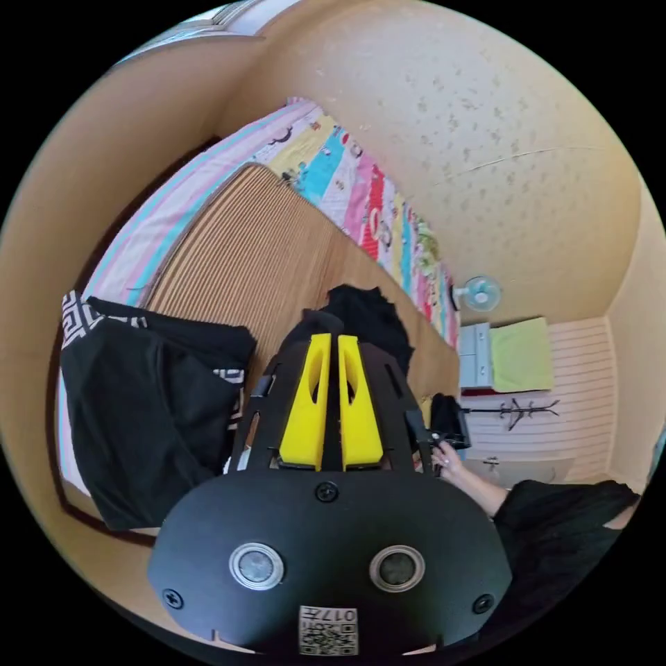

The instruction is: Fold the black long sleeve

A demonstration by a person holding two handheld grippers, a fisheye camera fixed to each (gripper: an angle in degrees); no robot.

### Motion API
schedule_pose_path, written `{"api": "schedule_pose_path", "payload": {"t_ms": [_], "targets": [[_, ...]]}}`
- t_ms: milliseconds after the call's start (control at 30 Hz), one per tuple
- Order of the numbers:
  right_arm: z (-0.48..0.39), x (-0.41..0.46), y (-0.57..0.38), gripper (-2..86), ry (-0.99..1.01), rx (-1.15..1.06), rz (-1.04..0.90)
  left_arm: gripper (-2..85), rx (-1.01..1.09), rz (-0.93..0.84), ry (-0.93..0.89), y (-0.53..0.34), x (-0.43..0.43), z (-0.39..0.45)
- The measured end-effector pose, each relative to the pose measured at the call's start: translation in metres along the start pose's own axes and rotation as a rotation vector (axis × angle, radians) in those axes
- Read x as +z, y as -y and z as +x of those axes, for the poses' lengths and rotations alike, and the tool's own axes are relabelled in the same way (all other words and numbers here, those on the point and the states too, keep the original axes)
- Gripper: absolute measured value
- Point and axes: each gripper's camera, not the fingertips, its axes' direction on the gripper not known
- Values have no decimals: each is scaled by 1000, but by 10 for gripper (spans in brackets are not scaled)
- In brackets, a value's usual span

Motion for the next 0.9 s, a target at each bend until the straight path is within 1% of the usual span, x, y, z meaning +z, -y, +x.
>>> {"api": "schedule_pose_path", "payload": {"t_ms": [67, 167, 233, 300, 333, 400, 467, 500, 567, 633, 667, 700, 733, 800, 833, 900], "targets": [[1, 6, 1, 6, 50, 25, 3, -2, 70, 6, -117, 13, -9, 26], [3, 20, 0, 6, 91, 49, -33, -1, 181, -76, -181, 40, 23, 81], [4, 23, 0, 5, 96, 59, -50, 2, 225, -126, -221, 57, 66, 117], [4, 21, 0, 5, 95, 65, -58, 14, 277, -223, -273, 75, 147, 172], [5, 16, 1, 5, 95, 65, -57, 19, 291, -250, -281, 78, 171, 186], [7, 2, 1, 4, 96, 70, -43, 58, 326, -359, -307, 85, 256, 236], [12, -18, -1, 4, 99, 81, -11, 76, 359, -376, -320, 85, 292, 261], [17, -33, -2, 4, 100, 83, 9, 76, 374, -344, -333, 81, 300, 268], [31, -61, -7, 5, 72, 89, 37, 77, 379, -310, -305, 71, 305, 261], [48, -80, -13, 6, 28, 108, 47, 78, 343, -313, -181, 57, 311, 232], [62, -90, -18, 7, -2, 132, 43, 79, 294, -331, -80, 45, 313, 203], [69, -94, -21, 8, -15, 147, 39, 80, 232, -363, 4, 30, 314, 169], [83, -103, -27, 9, -39, 180, 34, 81, 197, -383, 38, 22, 313, 150], [103, -115, -38, 13, -62, 216, 34, 83, 49, -470, 146, -17, 305, 75], [114, -122, -44, 17, -72, 234, 28, 83, 15, -490, 172, -27, 303, 59], [127, -129, -52, 29, -82, 242, 11, 86, -59, -618, 345, -75, 298, 5]]}}
